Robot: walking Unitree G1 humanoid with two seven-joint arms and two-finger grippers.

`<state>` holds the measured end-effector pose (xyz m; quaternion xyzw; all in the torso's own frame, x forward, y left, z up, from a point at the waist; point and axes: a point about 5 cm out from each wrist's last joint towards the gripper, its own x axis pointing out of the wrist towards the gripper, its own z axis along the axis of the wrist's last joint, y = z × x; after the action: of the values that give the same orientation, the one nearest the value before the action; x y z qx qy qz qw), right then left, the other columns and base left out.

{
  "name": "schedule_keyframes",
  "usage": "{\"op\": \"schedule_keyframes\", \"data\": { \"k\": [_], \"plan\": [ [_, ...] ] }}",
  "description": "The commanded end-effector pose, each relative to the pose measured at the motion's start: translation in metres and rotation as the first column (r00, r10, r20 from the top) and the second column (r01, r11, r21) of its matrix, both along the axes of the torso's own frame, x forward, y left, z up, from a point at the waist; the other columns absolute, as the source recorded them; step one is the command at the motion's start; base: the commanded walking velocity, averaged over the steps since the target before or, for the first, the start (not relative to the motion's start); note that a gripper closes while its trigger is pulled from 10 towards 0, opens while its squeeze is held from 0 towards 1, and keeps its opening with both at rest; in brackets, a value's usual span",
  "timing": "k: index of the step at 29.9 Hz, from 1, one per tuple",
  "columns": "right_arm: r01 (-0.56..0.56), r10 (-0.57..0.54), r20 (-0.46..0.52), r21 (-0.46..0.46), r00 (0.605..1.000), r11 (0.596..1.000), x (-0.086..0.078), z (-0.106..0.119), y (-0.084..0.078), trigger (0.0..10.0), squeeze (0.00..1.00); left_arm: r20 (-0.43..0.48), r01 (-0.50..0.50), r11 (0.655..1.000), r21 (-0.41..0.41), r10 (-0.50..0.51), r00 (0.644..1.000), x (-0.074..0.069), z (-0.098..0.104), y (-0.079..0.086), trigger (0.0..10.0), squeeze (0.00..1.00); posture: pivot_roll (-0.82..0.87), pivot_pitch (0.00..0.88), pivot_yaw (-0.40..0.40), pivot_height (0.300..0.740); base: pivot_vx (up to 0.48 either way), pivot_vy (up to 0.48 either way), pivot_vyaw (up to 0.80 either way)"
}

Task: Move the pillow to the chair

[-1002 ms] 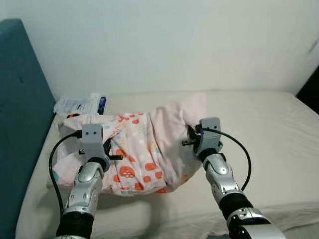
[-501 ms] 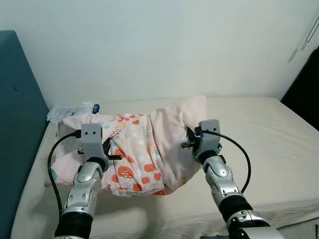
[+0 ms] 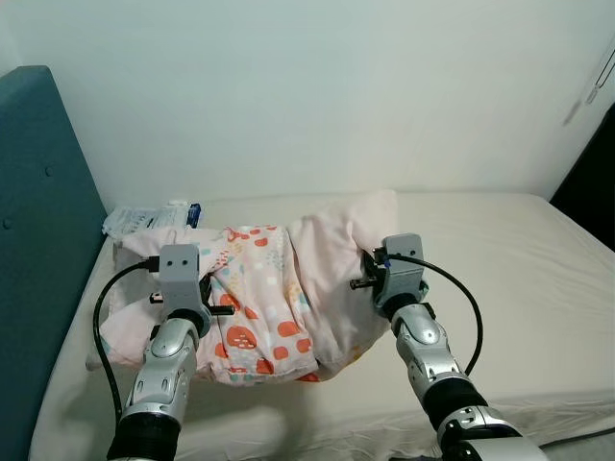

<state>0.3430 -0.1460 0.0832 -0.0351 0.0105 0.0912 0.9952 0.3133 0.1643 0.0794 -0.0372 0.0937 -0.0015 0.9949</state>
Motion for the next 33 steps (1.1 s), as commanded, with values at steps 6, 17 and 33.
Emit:
{"op": "schedule_keyframes", "data": {
  "k": [6,17,33],
  "plan": [
    [-0.062,0.062,0.000,0.016,0.998,0.998,0.0039,0.0051,0.0123,10.0,0.00,0.054,0.049,0.999,0.009,-0.049,0.997,0.0039,0.0084,-0.0155,10.0,0.00,0.01,0.000,-0.079,0.734,0.000,0.000,-0.38],
    [-0.068,0.068,-0.005,0.008,0.998,0.998,0.0042,0.0052,0.0111,10.0,0.00,0.043,0.048,0.999,0.017,-0.049,0.998,0.0049,0.0068,-0.0161,10.0,0.00,0.01,0.000,-0.079,0.734,0.000,0.000,-0.80],
    [-0.082,0.082,-0.024,0.011,0.996,0.997,0.0051,0.0049,0.0114,10.0,0.00,0.041,0.030,0.999,0.017,-0.031,0.999,0.0049,0.0059,-0.0144,10.0,0.00,0.01,0.000,-0.086,0.734,0.000,0.000,-0.80]
  ]
}}
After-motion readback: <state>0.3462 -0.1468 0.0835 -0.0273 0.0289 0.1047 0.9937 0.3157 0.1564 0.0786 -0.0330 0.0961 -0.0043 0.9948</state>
